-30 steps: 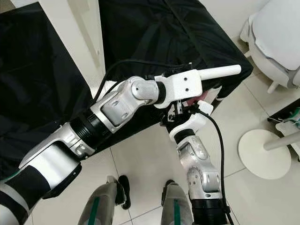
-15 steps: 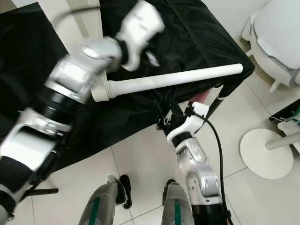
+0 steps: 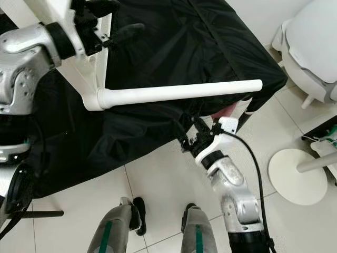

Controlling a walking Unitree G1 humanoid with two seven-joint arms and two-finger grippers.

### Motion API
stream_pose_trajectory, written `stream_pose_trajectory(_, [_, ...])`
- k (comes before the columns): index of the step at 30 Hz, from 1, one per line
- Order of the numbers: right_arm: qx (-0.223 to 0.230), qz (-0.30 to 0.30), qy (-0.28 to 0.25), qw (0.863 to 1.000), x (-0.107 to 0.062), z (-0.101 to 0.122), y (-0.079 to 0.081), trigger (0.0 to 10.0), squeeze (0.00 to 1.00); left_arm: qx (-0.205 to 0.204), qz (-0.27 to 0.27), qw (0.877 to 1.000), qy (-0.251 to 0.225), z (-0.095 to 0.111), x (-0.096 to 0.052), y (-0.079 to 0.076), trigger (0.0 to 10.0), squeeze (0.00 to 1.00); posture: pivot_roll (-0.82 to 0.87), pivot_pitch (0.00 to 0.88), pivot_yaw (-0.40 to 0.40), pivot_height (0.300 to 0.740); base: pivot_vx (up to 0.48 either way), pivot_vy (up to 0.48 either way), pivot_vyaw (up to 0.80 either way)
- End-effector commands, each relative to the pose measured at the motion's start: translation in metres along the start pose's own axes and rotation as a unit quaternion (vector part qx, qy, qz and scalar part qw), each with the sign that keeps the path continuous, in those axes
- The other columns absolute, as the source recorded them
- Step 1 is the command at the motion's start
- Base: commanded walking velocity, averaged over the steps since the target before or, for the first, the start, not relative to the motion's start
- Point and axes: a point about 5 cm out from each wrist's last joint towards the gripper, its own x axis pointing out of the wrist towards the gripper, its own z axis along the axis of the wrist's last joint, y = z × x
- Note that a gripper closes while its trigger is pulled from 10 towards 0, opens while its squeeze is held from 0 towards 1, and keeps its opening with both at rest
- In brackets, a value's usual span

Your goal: Building children table

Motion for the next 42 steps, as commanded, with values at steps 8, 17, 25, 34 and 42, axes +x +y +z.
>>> stream_pose_trajectory(8, [0.002,0.026,-0.002,1.000,0.004,-0.001,0.006,10.0,0.00,-0.030,-0.045,0.999,-0.003,0.003,-0.015,-0.010,10.0,0.00,0.00,0.178,0.074,0.740,0.000,0.000,0.00])
stream_pose_trajectory(17, [-0.011,0.037,-0.021,0.999,0.007,0.010,0.004,10.0,0.00,-0.067,0.006,0.997,0.023,-0.010,-0.059,-0.002,10.0,0.00,0.01,0.166,0.063,0.740,0.000,0.000,0.00])
stream_pose_trajectory(25, [-0.022,0.054,-0.036,0.998,0.025,0.020,-0.002,10.0,0.00,-0.113,0.014,0.993,0.039,-0.018,-0.090,-0.012,10.0,0.00,0.05,0.160,0.036,0.740,0.000,0.000,0.00])
stream_pose_trajectory(34, [-0.030,0.074,-0.048,0.996,0.038,0.025,0.000,10.0,0.00,-0.126,0.032,0.989,0.063,-0.026,-0.112,-0.016,10.0,0.00,0.07,0.159,0.031,0.740,0.000,0.000,0.00])
stream_pose_trajectory(42, [-0.036,0.036,-0.069,0.996,0.047,0.032,-0.015,10.0,0.00,-0.137,0.177,0.968,0.114,-0.052,-0.136,0.005,10.0,0.00,0.08,0.138,0.005,0.740,0.000,0.000,0.00])
